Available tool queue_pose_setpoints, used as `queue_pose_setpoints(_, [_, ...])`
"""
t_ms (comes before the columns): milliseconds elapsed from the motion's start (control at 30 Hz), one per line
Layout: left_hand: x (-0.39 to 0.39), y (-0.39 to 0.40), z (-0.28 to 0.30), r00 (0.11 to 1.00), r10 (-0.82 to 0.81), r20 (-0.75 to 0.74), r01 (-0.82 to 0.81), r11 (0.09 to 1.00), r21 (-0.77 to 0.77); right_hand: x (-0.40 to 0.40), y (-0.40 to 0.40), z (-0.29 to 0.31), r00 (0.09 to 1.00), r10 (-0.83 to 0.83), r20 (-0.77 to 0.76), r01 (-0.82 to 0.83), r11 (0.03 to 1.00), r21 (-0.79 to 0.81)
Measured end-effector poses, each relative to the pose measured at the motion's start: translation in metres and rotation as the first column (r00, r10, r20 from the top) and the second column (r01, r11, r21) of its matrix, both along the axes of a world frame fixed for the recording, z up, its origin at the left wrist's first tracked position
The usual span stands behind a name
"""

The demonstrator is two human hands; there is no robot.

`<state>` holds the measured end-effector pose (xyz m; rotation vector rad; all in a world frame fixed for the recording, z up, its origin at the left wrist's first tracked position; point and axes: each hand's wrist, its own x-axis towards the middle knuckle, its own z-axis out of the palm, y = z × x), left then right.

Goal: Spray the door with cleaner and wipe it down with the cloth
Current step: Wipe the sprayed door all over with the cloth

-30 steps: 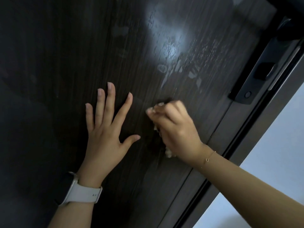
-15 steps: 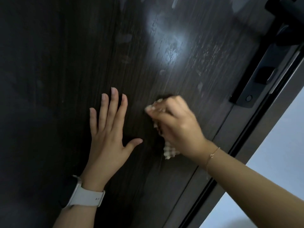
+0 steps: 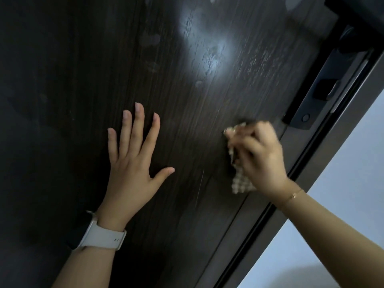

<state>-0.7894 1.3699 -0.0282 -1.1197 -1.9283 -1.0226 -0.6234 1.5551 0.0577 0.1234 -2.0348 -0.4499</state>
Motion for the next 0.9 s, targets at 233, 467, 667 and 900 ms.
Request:
queue_pose_setpoints(233, [0.000, -0.001, -0.004, 0.999, 0.010, -0.036, -0.009, 1.000, 0.018, -0.026, -0.020, -0.003, 0.916, 0.048, -0.397, -0.187, 0.929, -0.319])
queue_pose_setpoints(467, [0.019, -0.010, -0.026, 0.997, 0.068, -0.025, -0.069, 0.998, -0.006, -0.022, -0.038, -0.169, 0.990, 0.020, -0.138, -0.075, 0.912, -0.403])
queue_pose_setpoints(667, [0.026, -0.013, -0.085, 0.997, 0.073, 0.005, -0.071, 0.983, -0.168, -0.012, -0.037, -0.214, 0.996, -0.021, -0.084, -0.024, 0.865, -0.501])
queue_pose_setpoints(900, [0.016, -0.005, -0.094, 0.993, 0.113, -0.025, -0.116, 0.981, -0.153, -0.050, -0.049, -0.112, 0.860, -0.018, -0.509, -0.314, 0.769, -0.557])
